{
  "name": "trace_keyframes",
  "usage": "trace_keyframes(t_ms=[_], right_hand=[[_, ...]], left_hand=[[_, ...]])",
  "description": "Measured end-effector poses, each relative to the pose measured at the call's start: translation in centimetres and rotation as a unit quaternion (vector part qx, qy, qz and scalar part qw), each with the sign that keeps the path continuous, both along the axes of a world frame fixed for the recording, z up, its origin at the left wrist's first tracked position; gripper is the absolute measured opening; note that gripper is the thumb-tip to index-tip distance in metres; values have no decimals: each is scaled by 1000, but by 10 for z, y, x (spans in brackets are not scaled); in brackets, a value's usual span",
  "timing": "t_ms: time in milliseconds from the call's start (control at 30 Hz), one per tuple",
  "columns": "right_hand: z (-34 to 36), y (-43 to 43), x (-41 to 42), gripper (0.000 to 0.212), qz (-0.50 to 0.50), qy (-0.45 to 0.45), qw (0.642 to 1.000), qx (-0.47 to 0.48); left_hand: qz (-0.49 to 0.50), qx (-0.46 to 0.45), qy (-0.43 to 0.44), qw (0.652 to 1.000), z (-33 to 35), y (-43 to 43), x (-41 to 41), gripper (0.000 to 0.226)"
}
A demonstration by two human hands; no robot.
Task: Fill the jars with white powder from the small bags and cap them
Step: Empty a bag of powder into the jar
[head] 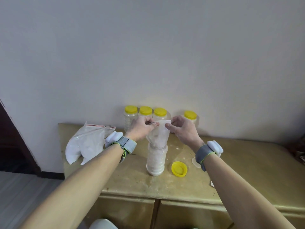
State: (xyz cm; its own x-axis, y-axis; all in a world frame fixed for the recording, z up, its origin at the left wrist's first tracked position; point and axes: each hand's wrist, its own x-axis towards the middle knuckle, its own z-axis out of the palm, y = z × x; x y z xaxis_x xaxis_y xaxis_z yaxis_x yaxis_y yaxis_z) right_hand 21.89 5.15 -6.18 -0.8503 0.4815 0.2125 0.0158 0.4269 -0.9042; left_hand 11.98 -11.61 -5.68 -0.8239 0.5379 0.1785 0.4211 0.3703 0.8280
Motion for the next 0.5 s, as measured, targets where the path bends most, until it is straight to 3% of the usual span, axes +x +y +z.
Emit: trace_keyframes(t_ms=[100,200,400,500], right_hand=[[0,2,4,30,54,-31,997,-34],[-2,1,7,9,39,-37,999,-9],[-9,-2,4,29,6,8,999,-33],[-11,-1,5,18,29,13,997,-67]], left_hand=[[12,2,4,1000,3,-1,-2,19],[11,-17,14,1000,2,2,-2,18],[13,9,-8,1000,-2,9,-2,21],[17,-1,-3,1000,-3,9,-3,19]])
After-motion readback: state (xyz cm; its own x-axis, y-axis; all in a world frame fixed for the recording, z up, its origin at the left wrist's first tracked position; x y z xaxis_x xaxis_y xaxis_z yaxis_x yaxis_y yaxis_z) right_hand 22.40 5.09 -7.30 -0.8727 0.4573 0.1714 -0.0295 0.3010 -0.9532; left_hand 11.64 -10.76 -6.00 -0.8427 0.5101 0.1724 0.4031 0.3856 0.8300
